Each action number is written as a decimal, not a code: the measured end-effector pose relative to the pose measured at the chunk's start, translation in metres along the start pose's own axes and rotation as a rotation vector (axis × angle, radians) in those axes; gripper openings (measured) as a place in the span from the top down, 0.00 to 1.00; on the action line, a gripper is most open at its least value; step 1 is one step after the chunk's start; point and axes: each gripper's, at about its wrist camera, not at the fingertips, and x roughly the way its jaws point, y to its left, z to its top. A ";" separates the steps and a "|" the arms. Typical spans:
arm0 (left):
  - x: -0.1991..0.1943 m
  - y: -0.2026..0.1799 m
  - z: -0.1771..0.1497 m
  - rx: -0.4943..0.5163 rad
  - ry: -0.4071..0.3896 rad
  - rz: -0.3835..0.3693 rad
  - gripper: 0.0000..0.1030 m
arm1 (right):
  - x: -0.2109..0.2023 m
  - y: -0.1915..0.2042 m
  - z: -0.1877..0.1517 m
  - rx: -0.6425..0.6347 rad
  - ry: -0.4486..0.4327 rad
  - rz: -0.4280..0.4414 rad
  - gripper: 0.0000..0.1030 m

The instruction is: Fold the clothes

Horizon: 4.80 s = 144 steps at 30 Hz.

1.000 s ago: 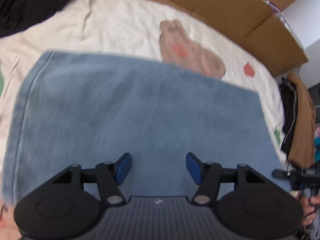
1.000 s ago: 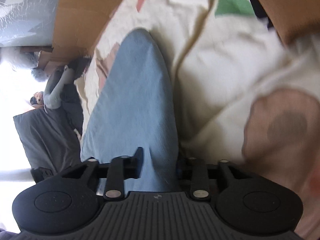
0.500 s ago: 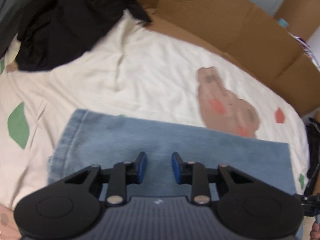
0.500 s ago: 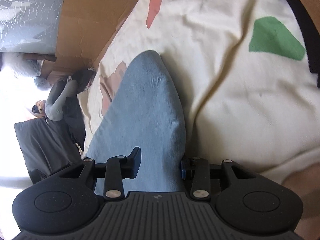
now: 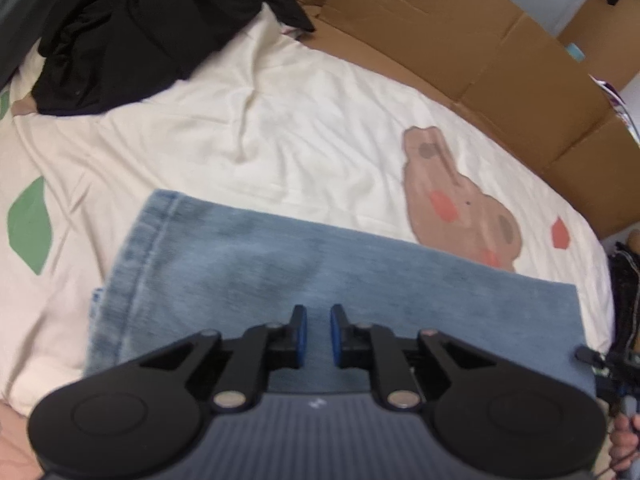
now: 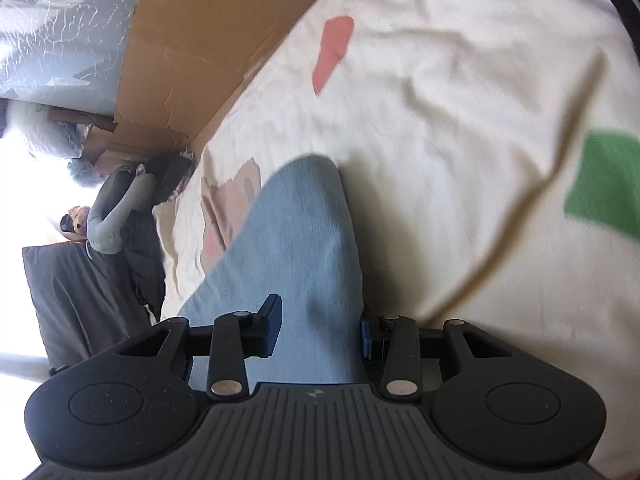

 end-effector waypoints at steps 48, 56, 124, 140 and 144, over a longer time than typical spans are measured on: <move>0.025 -0.083 -0.072 0.193 0.217 -0.155 0.89 | -0.035 0.037 -0.028 -0.158 0.082 0.006 0.94; 0.011 -0.077 -0.083 0.213 0.282 -0.188 0.90 | -0.043 0.091 -0.031 -0.199 0.088 -0.056 0.95; -0.075 0.161 -0.083 -0.328 -0.040 -0.215 0.88 | 0.218 0.392 -0.195 -0.546 0.283 -0.380 0.94; -0.093 0.178 -0.081 -0.367 -0.080 -0.188 0.88 | 0.222 0.400 -0.215 -0.556 0.200 -0.357 0.94; -0.094 0.179 -0.080 -0.372 -0.082 -0.183 0.88 | 0.230 0.406 -0.220 -0.585 0.209 -0.324 1.00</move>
